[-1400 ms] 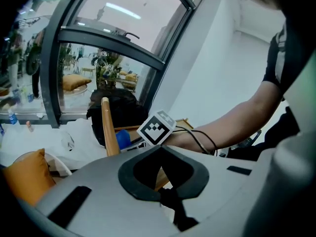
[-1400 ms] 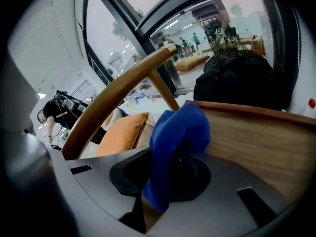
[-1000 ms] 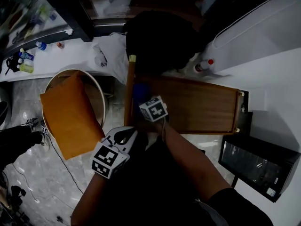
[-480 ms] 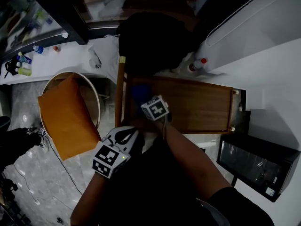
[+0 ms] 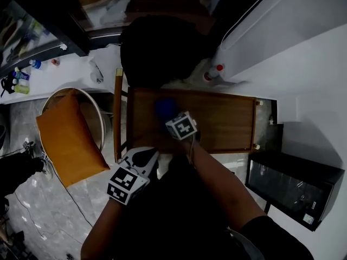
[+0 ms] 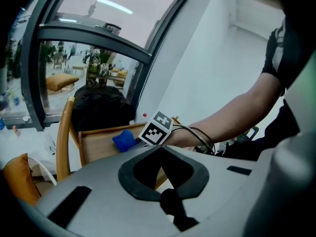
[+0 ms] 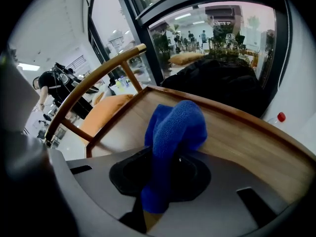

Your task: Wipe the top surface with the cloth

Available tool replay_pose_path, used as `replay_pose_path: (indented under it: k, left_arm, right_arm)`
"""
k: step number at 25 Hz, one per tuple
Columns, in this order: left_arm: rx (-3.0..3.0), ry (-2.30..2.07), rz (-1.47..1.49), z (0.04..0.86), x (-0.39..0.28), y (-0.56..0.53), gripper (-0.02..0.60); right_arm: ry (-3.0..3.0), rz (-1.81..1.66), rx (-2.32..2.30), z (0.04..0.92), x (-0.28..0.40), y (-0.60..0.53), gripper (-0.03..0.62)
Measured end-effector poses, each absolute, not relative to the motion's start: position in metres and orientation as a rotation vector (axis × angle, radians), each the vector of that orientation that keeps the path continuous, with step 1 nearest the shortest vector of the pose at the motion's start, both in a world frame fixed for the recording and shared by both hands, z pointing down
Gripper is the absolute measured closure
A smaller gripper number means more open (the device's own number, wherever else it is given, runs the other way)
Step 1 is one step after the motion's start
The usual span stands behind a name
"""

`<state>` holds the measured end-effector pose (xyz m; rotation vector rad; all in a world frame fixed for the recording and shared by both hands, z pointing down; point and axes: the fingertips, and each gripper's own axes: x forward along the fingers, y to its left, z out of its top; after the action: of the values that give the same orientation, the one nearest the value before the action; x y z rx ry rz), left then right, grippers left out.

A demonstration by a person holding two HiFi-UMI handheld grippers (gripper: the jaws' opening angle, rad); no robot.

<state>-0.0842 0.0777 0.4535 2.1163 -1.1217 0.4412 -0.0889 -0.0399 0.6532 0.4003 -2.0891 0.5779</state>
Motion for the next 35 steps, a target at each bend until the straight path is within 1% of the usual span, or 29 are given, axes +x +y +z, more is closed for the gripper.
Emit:
replay_pose_path:
  k: [10, 25, 35]
  left_arm:
    - [2.162, -1.073, 0.453, 0.449, -0.029, 0.053, 0.577]
    - [2.198, -1.011, 0.484, 0.451, 0.036, 0.037, 0.577]
    - [2.227, -0.975, 0.503, 0.451, 0.073, 0.026, 0.577]
  right_arm:
    - [-2.073, 0.596, 0.462, 0.652, -0.023, -0.063, 0.513]
    - [-2.065, 0.639, 0.573, 0.649, 0.062, -0.094, 0.513]
    - [-2.076, 0.659, 0.633, 0.645, 0.107, -0.111, 0.513]
